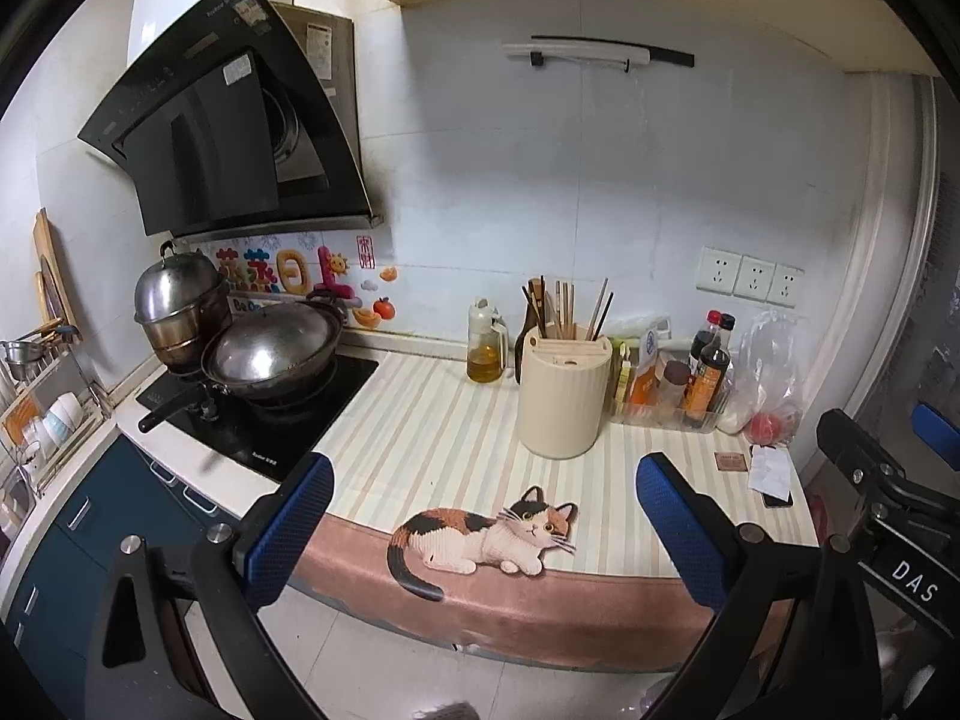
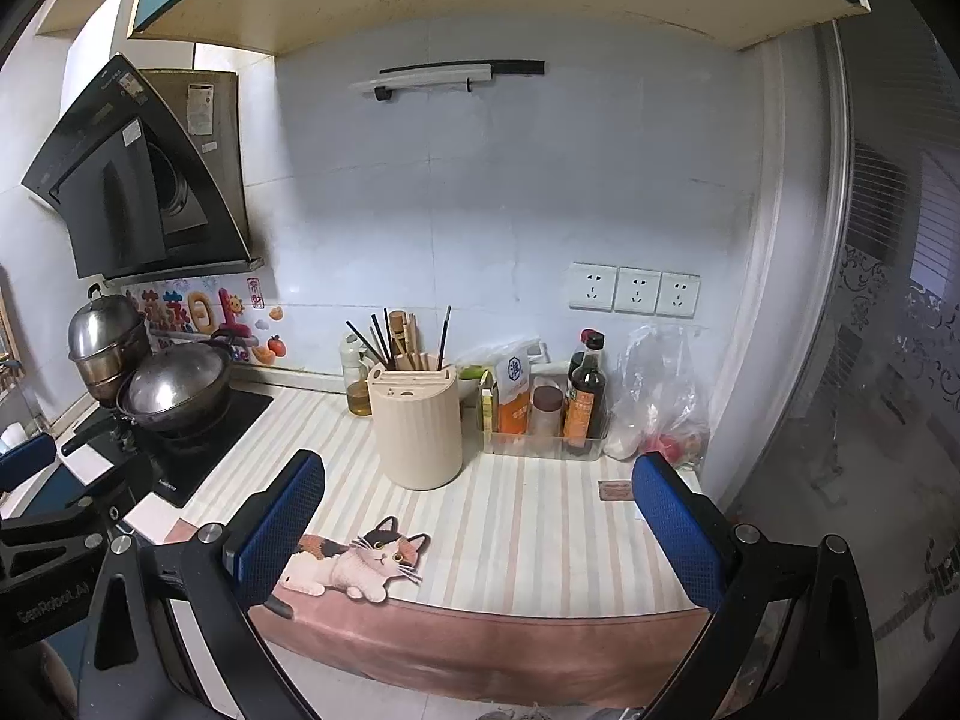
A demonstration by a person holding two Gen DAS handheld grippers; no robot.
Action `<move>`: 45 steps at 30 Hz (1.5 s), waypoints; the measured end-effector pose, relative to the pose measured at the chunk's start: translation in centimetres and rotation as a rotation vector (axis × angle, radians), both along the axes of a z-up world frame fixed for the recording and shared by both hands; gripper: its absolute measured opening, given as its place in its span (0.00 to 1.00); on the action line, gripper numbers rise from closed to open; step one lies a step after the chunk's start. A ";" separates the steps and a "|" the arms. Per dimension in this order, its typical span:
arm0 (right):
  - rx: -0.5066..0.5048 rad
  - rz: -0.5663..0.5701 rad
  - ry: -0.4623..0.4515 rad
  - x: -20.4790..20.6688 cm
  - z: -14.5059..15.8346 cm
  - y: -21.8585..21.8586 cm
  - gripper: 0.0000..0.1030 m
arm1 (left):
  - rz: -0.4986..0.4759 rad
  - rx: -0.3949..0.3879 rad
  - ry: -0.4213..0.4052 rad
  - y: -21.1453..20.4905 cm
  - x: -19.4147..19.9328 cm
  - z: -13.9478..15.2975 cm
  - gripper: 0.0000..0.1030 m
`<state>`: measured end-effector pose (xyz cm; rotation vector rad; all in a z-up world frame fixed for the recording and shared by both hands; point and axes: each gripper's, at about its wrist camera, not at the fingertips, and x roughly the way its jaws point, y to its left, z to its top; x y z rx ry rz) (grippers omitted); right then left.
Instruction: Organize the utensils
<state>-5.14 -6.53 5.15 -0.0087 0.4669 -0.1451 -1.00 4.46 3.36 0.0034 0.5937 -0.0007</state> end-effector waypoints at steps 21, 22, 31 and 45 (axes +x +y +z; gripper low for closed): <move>-0.001 -0.008 0.040 1.0 -0.5 -0.5 1.00 | -0.007 0.005 0.004 0.1 0.2 -0.3 1.00; 0.000 -0.008 0.043 1.0 -0.5 -0.5 1.00 | -0.007 0.008 0.002 0.1 0.2 -0.3 1.00; -0.001 -0.009 0.050 0.7 -0.8 -0.4 1.00 | -0.007 0.010 0.004 -0.2 0.2 -0.4 1.00; -0.003 -0.011 0.053 0.6 -0.8 -0.4 1.00 | -0.011 -0.001 0.018 -0.2 0.4 -0.7 1.00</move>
